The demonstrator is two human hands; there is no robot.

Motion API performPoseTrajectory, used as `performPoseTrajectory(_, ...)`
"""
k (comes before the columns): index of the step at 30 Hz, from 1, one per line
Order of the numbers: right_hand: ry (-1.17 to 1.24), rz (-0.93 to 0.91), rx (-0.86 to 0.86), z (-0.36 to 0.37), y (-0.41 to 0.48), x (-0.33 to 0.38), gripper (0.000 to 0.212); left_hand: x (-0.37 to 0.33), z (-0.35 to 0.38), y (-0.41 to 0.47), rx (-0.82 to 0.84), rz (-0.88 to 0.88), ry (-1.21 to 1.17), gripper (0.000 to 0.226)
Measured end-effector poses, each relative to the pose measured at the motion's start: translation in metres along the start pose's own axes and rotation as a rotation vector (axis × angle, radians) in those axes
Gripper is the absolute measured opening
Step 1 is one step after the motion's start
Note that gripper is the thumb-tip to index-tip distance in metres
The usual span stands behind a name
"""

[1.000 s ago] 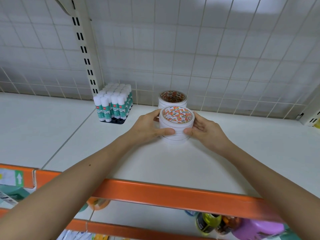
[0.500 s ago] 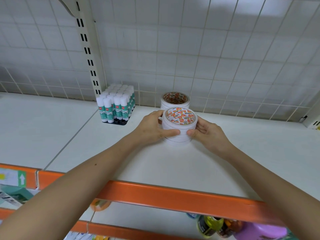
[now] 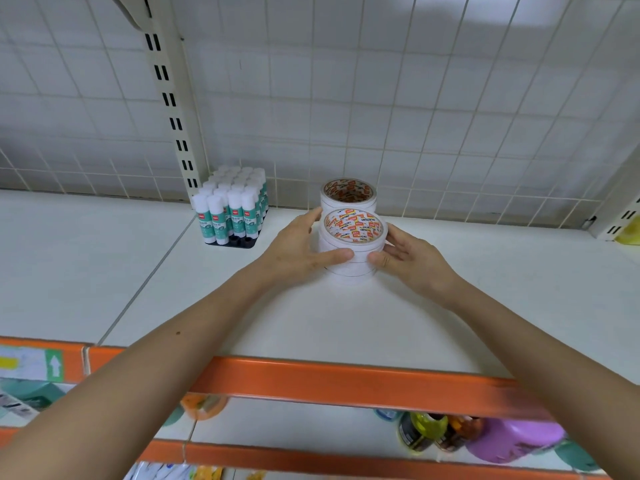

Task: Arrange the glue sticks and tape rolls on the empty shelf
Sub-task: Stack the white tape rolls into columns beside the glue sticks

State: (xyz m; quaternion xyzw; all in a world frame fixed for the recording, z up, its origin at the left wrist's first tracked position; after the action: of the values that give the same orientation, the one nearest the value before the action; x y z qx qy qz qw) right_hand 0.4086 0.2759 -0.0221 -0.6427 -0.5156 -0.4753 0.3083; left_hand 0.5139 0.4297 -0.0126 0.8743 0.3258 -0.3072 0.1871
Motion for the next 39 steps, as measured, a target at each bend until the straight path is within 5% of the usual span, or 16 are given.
performPoseTrajectory(7,-0.134,0.074,-0.119,-0.018,-0.015,0.004,0.054,-0.044,-0.016,-0.006,-0.22,0.16,0.228,0.058)
performPoseTrajectory(14,-0.389,0.032,-0.1,-0.088,-0.068,-0.006,0.051,-0.12,0.047,-0.004,-0.114,0.272,0.333,0.05)
performPoseTrajectory(22,-0.592,0.116,-0.367,-0.25,-0.201,-0.049,0.047,-0.257,0.206,0.007,0.082,0.455,0.308,0.053)
performPoseTrajectory(39,-0.624,0.323,-0.71,-0.51,-0.349,-0.129,0.048,-0.511,0.431,0.084,0.219,0.756,0.176,0.048)
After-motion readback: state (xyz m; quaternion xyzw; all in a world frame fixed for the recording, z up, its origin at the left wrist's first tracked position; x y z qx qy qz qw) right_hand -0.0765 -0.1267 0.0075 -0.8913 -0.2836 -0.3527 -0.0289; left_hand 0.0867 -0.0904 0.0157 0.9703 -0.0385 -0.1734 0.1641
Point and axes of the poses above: each hand's wrist, its own y-axis towards the middle knuckle, its own z-axis out of the palm, x = y × z, the point moved 3 cm from there along y, towards the middle knuckle, and after that the axes turned 11 degrees about y, right-handed, at the moved point
